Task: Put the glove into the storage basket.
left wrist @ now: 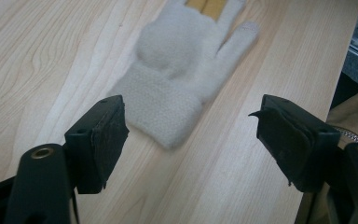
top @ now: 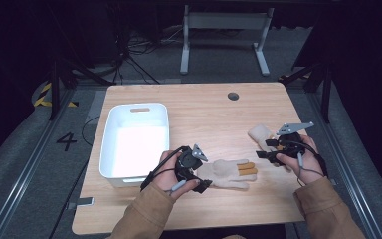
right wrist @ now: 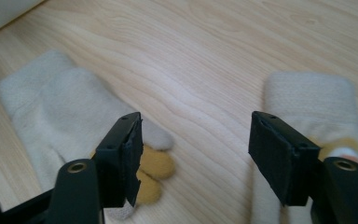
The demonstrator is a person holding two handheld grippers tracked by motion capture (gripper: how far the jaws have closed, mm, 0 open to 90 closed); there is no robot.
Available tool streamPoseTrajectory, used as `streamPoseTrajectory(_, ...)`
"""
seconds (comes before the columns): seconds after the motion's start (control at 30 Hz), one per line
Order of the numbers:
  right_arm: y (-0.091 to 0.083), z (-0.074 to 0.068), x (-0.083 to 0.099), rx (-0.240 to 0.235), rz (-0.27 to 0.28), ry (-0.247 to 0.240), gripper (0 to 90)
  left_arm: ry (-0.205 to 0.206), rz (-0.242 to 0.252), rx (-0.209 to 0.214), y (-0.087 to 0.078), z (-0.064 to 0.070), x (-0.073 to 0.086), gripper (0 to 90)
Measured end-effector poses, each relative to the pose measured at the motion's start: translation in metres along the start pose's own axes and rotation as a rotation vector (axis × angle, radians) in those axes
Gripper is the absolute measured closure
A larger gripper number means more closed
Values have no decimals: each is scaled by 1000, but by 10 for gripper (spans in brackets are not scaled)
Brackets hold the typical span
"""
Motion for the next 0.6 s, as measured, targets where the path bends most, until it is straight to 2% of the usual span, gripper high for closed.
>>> streamPoseTrajectory(0.07, -2, 3, 0, 7, 8, 15, 292, 2, 6, 0, 0, 0, 0, 248)
streamPoseTrajectory(0.1, -5, 10, 0, 25, 12, 41, 235, 1, 9, -1, -1, 0, 0, 248)
streamPoseTrajectory(0.33, -11, 33, 4, 72, 26, 99, 201, -6, 12, -4, -2, 0, 1, 248)
streamPoseTrajectory(0.43, -13, 41, 7, 90, 21, 123, 231, -3, 4, -5, -3, 0, 1, 248)
streamPoseTrajectory(0.53, -14, 46, 8, 102, 8, 114, 267, -9, 2, -5, -2, 0, 1, 251)
streamPoseTrajectory(0.6, -17, 52, 10, 107, 4, 89, 339, -3, -4, -4, -2, 0, 2, 254)
Point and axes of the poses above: each handheld gripper's, and its own axes: y roughly forward along the jaws, x roughly out of its underside, z roughly to its right, the point moved 2 cm from there along y, roughly forward along the jaws, and after that the axes turned 13 degrees about y, right-handed, at the moved point
